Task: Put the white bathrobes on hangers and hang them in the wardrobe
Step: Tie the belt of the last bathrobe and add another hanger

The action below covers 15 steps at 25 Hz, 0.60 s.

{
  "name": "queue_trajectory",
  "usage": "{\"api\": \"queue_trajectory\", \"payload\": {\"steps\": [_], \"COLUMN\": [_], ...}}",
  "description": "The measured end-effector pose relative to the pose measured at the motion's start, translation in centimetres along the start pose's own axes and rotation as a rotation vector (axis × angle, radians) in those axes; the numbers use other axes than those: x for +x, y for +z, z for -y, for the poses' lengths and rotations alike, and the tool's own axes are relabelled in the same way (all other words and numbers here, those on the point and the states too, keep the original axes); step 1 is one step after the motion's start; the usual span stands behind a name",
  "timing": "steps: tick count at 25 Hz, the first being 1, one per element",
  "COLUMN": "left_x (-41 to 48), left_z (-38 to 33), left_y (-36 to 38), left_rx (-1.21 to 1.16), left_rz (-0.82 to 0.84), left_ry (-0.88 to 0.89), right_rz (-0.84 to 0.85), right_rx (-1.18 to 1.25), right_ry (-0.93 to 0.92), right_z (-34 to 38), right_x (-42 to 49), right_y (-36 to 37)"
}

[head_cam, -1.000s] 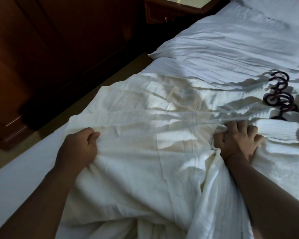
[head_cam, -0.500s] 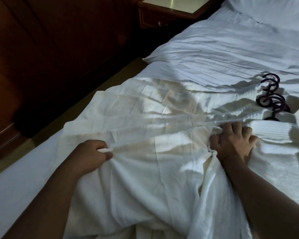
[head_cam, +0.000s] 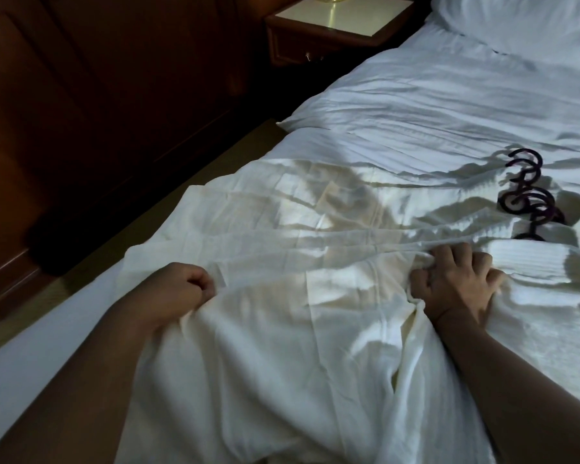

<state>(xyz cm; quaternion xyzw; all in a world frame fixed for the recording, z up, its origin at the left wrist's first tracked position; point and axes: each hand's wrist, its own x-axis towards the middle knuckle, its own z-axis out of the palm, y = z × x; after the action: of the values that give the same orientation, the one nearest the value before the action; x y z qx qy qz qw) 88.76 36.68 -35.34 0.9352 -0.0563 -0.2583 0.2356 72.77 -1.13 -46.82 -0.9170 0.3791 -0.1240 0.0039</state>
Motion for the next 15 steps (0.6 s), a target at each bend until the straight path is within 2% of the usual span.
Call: {"api": "queue_trajectory", "payload": {"steps": [4, 6, 9, 11, 14, 15], "left_x": [-0.7, -0.6, 0.8, 0.8, -1.6, -3.4], "left_z": [-2.9, -4.2, -4.5, -3.3, 0.5, 1.8], "left_y": [0.8, 0.9, 0.4, 0.6, 1.5, 1.9], "left_rx": [0.022, 0.056, -0.072, -0.012, 0.115, 0.081], "left_rz": [0.200, 0.181, 0.001, -0.128, -0.623, -0.718], "left_ry": [0.119, 0.198, 0.166, 0.134, 0.130, 0.036], "right_rz": [-0.020, -0.027, -0.009, -0.012, -0.007, -0.002], "right_rx": [0.008, 0.014, 0.009, 0.006, 0.009, 0.001], "right_ry": [0.000, 0.000, 0.006, 0.005, 0.001, 0.007], "right_z": [0.0, 0.1, 0.2, 0.1, 0.0, 0.0], "right_x": [-0.1, -0.1, 0.0, 0.0, 0.0, 0.0], "right_y": [0.1, 0.0, -0.1, 0.0, 0.1, 0.0]}}
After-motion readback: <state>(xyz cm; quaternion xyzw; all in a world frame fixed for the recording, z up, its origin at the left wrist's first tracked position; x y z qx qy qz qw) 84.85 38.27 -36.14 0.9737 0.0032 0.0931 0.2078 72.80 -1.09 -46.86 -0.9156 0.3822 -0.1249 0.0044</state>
